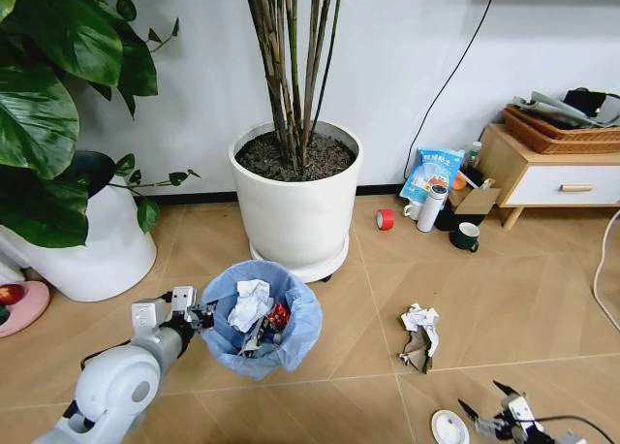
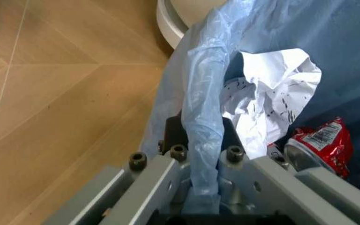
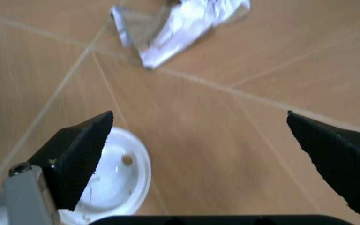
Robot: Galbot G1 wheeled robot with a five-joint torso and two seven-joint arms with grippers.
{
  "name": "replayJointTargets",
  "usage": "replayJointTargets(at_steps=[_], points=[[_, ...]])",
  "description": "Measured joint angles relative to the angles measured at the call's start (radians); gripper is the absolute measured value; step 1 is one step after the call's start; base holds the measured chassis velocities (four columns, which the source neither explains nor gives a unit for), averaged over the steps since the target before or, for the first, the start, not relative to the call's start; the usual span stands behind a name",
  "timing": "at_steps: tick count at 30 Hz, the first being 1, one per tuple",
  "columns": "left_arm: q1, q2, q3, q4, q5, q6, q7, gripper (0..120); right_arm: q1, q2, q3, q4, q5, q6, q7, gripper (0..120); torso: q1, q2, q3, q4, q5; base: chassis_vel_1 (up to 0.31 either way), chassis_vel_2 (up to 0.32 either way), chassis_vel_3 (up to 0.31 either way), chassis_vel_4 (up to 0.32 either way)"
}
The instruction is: Pick up the trash bin and place the garbage on the floor into it.
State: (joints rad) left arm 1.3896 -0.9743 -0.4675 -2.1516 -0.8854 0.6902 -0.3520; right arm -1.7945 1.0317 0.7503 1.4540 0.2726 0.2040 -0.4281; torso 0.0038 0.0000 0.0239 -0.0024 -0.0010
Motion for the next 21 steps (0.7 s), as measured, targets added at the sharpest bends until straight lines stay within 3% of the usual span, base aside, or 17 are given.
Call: replayJointTargets(at_steps=[14,18,21], points=[[-0.005,0.015,0.002,0.004,-0.002,-0.002,0.0,0,0.108,0.071,-0.047,-0.159,-0.067,0.028,0.001,100,0.0,0.0,0.0,0.0002,-0.0003,0.0,0.0,0.0,0.0],[-0.011,0.015,0.006,0.007,-0.003,-0.004,-0.001,0,0.115,0.08,-0.053,-0.169,-0.072,0.029,0.001,94,0.0,0.0,0.0,0.0001,0.0003,0.0,0.0,0.0,0.0],[-0.015,0.015,0.009,0.008,-0.003,-0.006,-0.003,0,0.137,0.094,-0.061,-0.193,-0.088,0.033,0.001,82,0.0,0.0,0.0,0.0001,0.0005,0.0,0.0,0.0,0.0]])
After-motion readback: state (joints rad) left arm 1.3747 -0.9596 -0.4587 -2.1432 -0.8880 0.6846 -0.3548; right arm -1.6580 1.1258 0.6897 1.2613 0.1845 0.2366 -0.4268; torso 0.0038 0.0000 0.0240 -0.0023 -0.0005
